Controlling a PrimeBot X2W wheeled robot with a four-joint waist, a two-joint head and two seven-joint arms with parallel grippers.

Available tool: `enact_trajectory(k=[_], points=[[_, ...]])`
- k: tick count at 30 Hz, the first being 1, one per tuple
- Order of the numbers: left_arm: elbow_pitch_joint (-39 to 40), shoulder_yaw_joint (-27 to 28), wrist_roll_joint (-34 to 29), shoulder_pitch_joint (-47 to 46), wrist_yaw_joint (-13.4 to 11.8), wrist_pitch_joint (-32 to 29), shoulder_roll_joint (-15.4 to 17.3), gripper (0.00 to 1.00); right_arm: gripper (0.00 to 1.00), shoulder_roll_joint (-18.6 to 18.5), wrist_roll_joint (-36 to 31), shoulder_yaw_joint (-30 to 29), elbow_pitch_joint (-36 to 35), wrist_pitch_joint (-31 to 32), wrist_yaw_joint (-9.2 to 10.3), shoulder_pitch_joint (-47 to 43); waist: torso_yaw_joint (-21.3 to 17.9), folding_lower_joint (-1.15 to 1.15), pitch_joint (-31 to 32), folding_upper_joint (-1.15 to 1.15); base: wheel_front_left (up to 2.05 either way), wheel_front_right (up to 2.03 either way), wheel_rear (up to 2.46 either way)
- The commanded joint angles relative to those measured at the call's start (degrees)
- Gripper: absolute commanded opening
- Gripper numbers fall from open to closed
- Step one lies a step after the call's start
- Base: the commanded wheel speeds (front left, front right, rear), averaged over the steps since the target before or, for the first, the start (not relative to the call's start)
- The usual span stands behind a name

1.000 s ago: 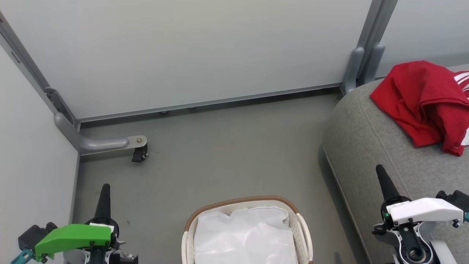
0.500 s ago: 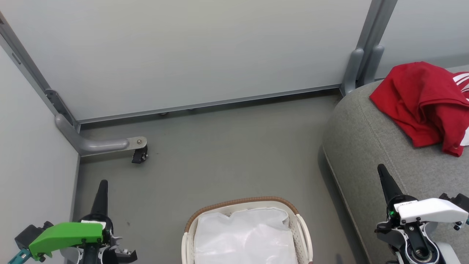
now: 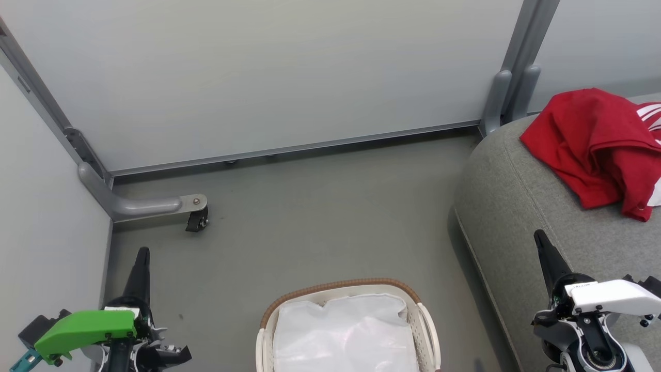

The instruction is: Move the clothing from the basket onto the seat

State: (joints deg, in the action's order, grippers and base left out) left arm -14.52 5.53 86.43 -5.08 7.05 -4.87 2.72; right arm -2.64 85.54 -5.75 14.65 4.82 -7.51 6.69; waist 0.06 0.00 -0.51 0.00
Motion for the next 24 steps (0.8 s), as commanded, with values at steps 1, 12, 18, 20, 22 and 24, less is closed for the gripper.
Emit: enact_trajectory(k=[1,12,18,20,22,24], points=[[0.4,0.4,1.2,-1.1,0.3,-0.3,0.3,0.0,0.0,-0.4,1.2,-0.3,-0.4,0.4,0.03,-0.5,0.0,0.0,0.0,0.0,0.0,0.0,0.0],[0.5,1.0,5.0,-1.5,0.6,-1.5,0.3,0.0,0.0,-0.4,5.7,-0.8,-0.7,1.6,0.04,-0.7,0.0,0.0,0.2,0.0,0.0,0.0,0.0],[0.5,1.2,6.1,-1.5,0.6,-1.9,0.3,0.0,0.0,-0.4,6.9,-0.9,-0.8,1.9,0.03,-0.8,-0.1,0.0,0.3,0.0,0.0,0.0,0.0],[0.5,1.2,6.1,-1.5,0.6,-1.9,0.3,0.0,0.0,-0.4,6.9,-0.9,-0.8,1.9,0.03,-0.8,-0.1,0.0,0.3,0.0,0.0,0.0,0.0],[0.5,1.2,6.1,-1.5,0.6,-1.9,0.3,0.0,0.0,-0.4,6.9,-0.9,-0.8,1.9,0.03,-0.8,-0.1,0.0,0.3,0.0,0.0,0.0,0.0],[0.5,1.2,6.1,-1.5,0.6,-1.9,0.3,0.0,0.0,-0.4,6.9,-0.9,-0.8,1.9,0.03,-0.8,-0.1,0.0,0.3,0.0,0.0,0.0,0.0]])
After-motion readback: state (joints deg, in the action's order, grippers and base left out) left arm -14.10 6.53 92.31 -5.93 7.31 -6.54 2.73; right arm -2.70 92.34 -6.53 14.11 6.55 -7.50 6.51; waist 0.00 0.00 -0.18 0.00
